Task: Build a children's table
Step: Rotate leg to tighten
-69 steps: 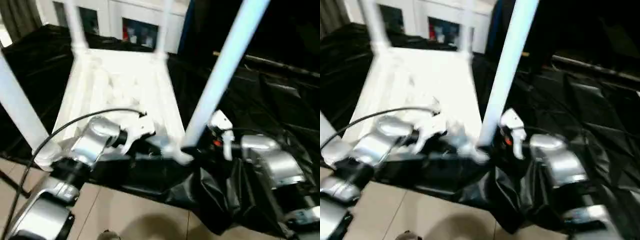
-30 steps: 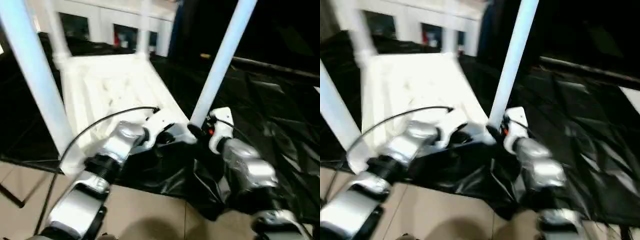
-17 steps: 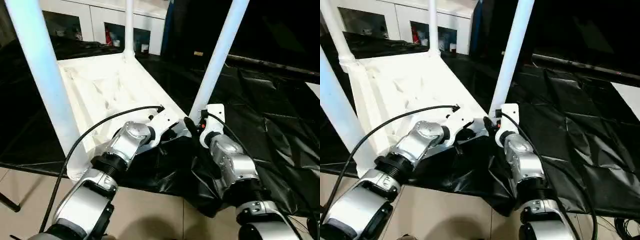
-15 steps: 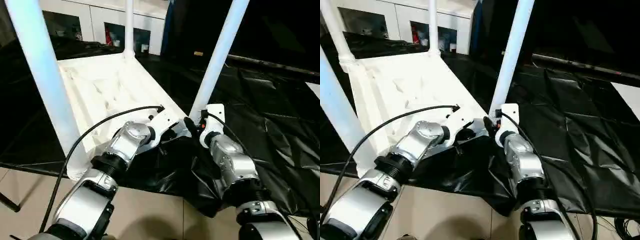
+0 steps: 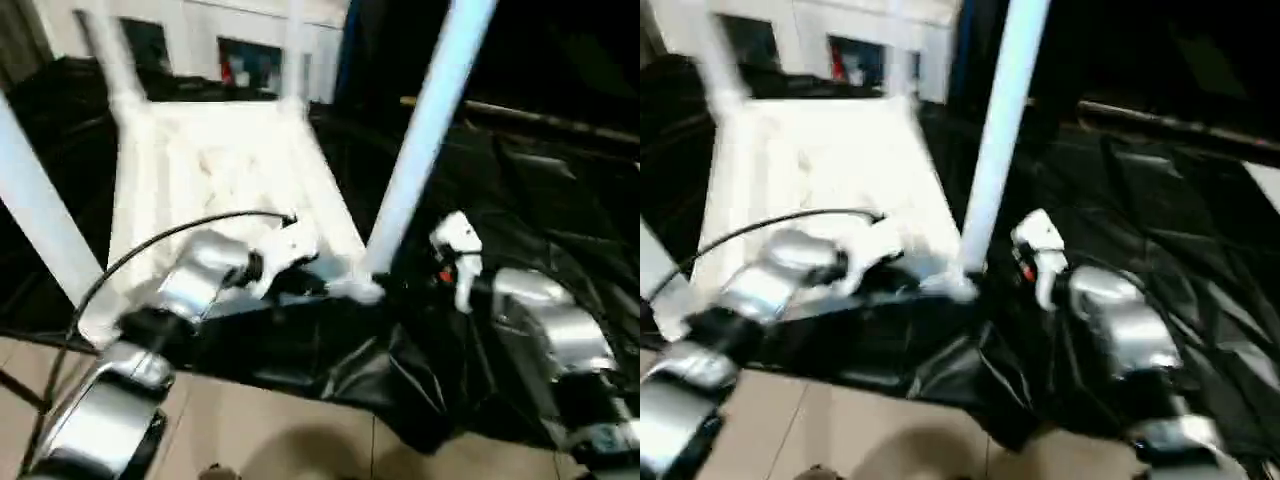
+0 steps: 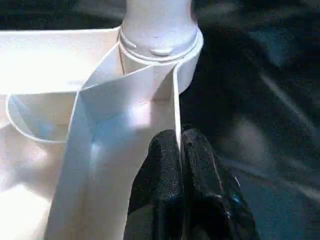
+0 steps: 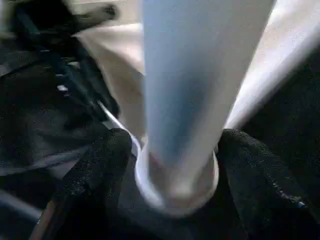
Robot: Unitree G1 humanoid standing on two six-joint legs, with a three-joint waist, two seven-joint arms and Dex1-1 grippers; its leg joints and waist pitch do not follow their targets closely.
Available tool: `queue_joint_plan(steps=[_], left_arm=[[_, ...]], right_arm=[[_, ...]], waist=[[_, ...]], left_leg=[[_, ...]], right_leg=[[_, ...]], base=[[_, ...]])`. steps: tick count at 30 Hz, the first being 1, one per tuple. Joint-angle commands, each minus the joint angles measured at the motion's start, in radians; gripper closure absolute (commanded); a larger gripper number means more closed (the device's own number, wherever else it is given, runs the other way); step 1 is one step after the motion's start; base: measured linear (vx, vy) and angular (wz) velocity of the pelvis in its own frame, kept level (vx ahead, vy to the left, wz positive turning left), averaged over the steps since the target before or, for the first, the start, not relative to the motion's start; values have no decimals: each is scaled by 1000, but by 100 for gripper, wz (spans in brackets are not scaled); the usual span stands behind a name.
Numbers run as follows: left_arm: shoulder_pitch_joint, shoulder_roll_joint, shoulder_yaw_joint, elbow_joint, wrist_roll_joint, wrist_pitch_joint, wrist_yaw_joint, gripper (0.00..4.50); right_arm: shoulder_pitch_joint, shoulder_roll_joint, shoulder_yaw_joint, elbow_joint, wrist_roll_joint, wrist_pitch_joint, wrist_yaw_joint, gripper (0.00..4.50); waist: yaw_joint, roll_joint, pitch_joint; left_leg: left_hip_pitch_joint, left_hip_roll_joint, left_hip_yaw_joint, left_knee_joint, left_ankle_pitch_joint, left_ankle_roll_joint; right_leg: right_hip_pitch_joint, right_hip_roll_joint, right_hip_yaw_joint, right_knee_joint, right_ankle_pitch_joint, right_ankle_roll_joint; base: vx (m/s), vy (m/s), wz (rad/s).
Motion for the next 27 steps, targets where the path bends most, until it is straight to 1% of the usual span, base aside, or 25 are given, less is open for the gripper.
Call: queue_joint_plan(steps=[1,2,3,5,6,7,8,9,10,12,14,15,19,20,23,24,25,26,27], left_arm=[[25,-7,-76,-45,-7,19,-90,450],[30,1,-79,-56,-9,25,-102,450],[34,9,-80,-65,-11,28,-112,450],[38,16,-79,-73,-11,30,-120,450],[39,20,-78,-78,-10,30,-120,450],[40,22,-78,-81,-8,31,-120,450],[41,23,-78,-83,-8,32,-119,450],[43,25,-77,-92,-8,39,-118,450],[44,25,-77,-95,-8,42,-117,450],[46,27,-77,-105,-9,50,-111,450],[47,28,-78,-109,-9,53,-109,450],[46,28,-76,-109,-7,55,-101,450],[48,29,-75,-107,0,54,-86,450],[48,28,-75,-104,5,55,-75,450],[44,25,-72,-94,12,58,-49,450],[39,19,-67,-85,18,63,-26,450],[35,15,-63,-77,23,70,-4,450],[21,-6,-44,-48,37,81,70,450],[17,-13,-39,-38,41,85,93,450]], right_arm=[[8,-25,9,-26,10,11,37,147],[9,-31,14,-29,13,10,48,147],[8,-36,20,-31,14,11,58,147],[6,-39,26,-29,10,8,68,147],[5,-42,37,-28,6,4,77,147],[5,-44,45,-27,4,1,82,147],[7,-46,53,-26,-2,-6,87,147],[10,-48,64,-26,-10,-13,94,147],[12,-48,67,-27,-12,-14,97,147],[19,-50,77,-32,-21,-19,106,147],[21,-51,80,-33,-23,-21,110,147],[24,-53,87,-31,-29,-28,112,147],[19,-48,83,-19,-27,-32,99,147],[17,-44,78,-15,-21,-24,92,171],[15,-32,68,-7,-11,-10,81,184],[15,-24,64,-3,-7,-5,71,198],[16,-18,61,-1,-6,-5,62,213],[22,10,48,9,-1,-3,18,213],[23,24,39,15,4,-3,-2,226]], waist=[[-2,17,-75],[-1,11,-75],[4,14,-74],[6,12,-71],[7,12,-69],[7,9,-70],[7,7,-69],[8,8,-67],[9,6,-69],[9,3,-67],[8,4,-67],[8,1,-67],[8,2,-69],[7,2,-69],[7,2,-69],[6,2,-68],[6,2,-68],[6,0,-67],[5,-1,-66]], left_leg=[[17,4,21,-49,-202,51],[17,3,24,-48,-197,54],[19,4,26,-48,-202,54],[18,3,27,-50,-227,44],[17,3,27,-52,-252,32],[19,3,27,-52,-276,22],[18,3,26,-52,-285,18],[18,4,26,-53,-304,12],[19,3,25,-52,-308,11],[18,3,26,-51,-307,11],[16,2,25,-51,-304,10],[14,2,24,-50,-302,10],[13,1,24,-49,-290,11],[13,1,24,-48,-289,11],[13,1,24,-48,-297,10],[13,1,24,-48,-309,9],[13,1,24,-48,-309,9],[15,1,25,-47,-317,7],[17,0,25,-46,-332,3]], right_leg=[[52,-29,31,-31,-42,-259],[52,-29,32,-31,-36,-261],[52,-29,33,-31,-47,-259],[52,-33,33,-35,-99,-244],[51,-34,34,-40,-148,-228],[50,-36,35,-45,-194,-213],[50,-38,35,-47,-214,-206],[47,-39,36,-50,-252,-193],[47,-40,36,-51,-274,-182],[44,-39,37,-54,-291,-174],[43,-38,37,-53,-299,-168],[44,-38,36,-52,-305,-164],[44,-37,36,-51,-303,-159],[44,-36,36,-49,-295,-162],[43,-36,35,-49,-298,-163],[42,-36,35,-51,-317,-159],[42,-36,35,-51,-317,-159],[38,-36,35,-53,-334,-156],[35,-37,35,-58,-362,-152]], base=[[0,0,0],[0,0,0],[0,0,0],[0,0,0],[0,0,0],[0,0,0],[0,0,0],[0,0,0],[0,0,0],[0,0,0],[0,0,0],[0,0,0],[0,0,0],[0,0,0],[0,0,0],[0,0,0],[0,0,0],[0,0,0],[0,0,0]])
